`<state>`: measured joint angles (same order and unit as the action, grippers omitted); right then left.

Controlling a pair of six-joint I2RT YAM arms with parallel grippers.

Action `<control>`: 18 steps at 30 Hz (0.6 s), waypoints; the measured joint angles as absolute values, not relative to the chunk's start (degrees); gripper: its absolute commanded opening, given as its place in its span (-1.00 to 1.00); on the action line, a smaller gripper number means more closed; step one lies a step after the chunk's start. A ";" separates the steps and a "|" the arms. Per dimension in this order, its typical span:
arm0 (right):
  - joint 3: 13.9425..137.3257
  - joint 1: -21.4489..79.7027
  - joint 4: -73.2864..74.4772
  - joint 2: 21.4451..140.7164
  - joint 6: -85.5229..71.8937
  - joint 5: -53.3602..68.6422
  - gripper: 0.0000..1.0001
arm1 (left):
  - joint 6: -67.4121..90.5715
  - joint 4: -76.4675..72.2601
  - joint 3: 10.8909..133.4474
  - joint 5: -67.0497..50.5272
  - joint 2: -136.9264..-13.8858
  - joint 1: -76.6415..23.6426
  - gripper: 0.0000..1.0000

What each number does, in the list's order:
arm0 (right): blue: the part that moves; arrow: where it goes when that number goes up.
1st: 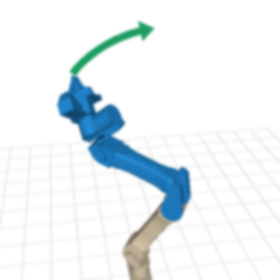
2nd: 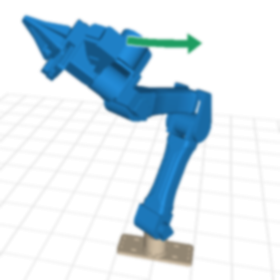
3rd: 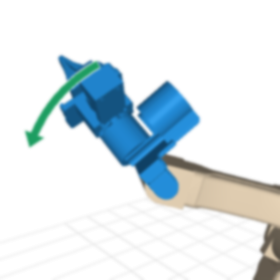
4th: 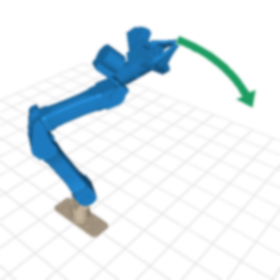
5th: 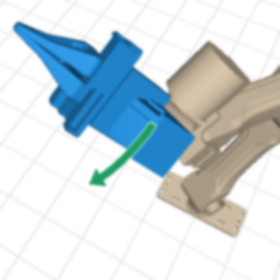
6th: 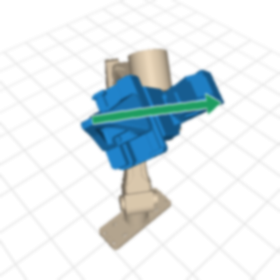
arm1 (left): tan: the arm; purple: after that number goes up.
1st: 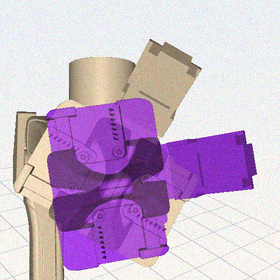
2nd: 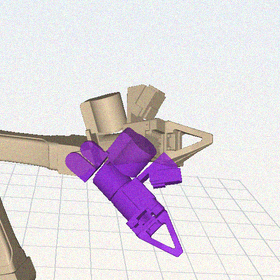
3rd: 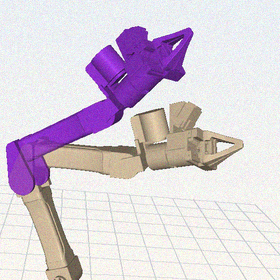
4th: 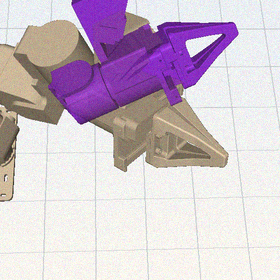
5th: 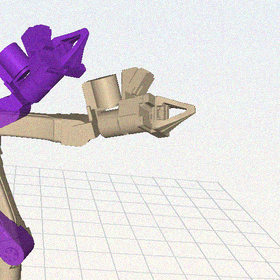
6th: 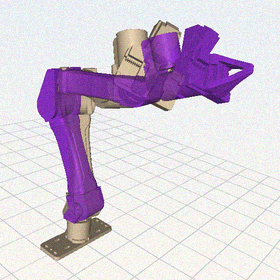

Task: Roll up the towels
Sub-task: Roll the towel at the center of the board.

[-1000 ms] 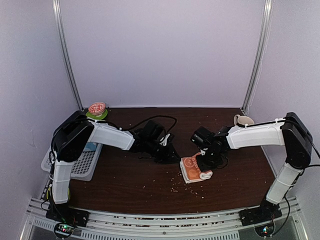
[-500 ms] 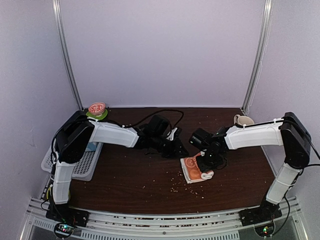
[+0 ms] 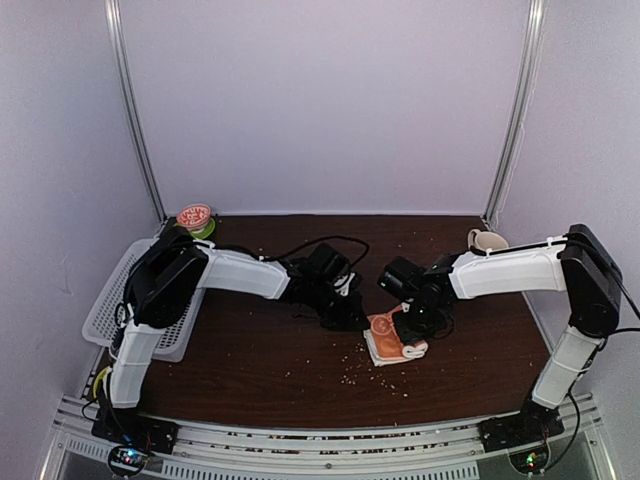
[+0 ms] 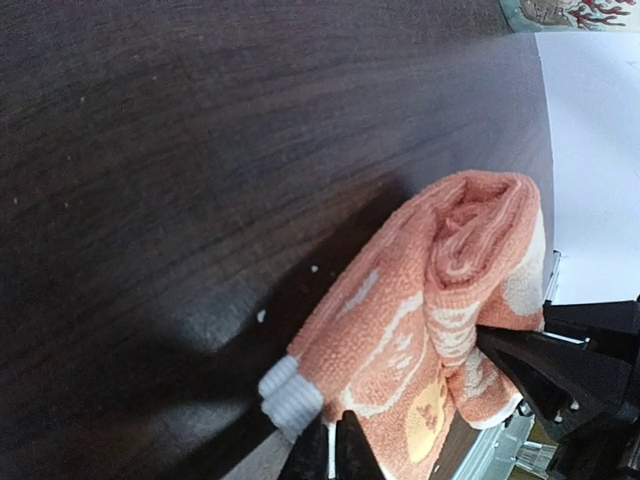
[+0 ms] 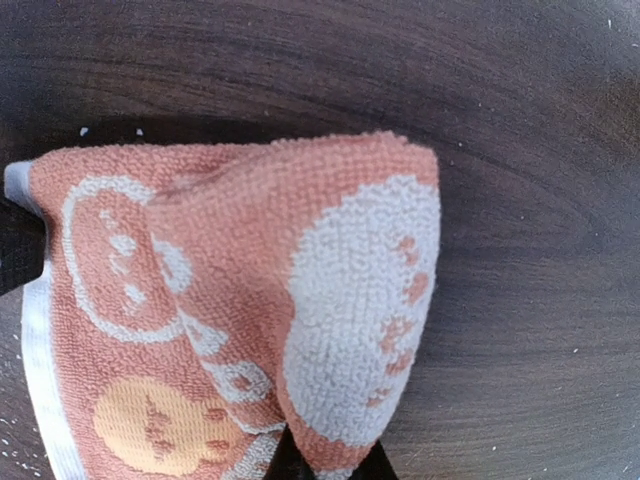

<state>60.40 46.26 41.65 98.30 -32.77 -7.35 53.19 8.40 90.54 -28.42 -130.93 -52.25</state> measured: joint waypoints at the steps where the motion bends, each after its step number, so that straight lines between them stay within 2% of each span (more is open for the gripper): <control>1: 60.40 46.26 41.71 98.30 -32.86 -7.51 -1.00 | 53.15 8.45 90.78 -28.34 -131.17 -52.25 -0.91; 8: 62.50 48.07 44.25 99.66 -33.32 -10.66 -1.00 | 53.63 7.22 90.72 -28.34 -131.63 -52.45 -0.93; 18: 73.21 55.18 55.53 109.80 -35.16 -24.73 -1.00 | 55.55 2.42 88.47 -29.61 -131.63 -52.51 -0.94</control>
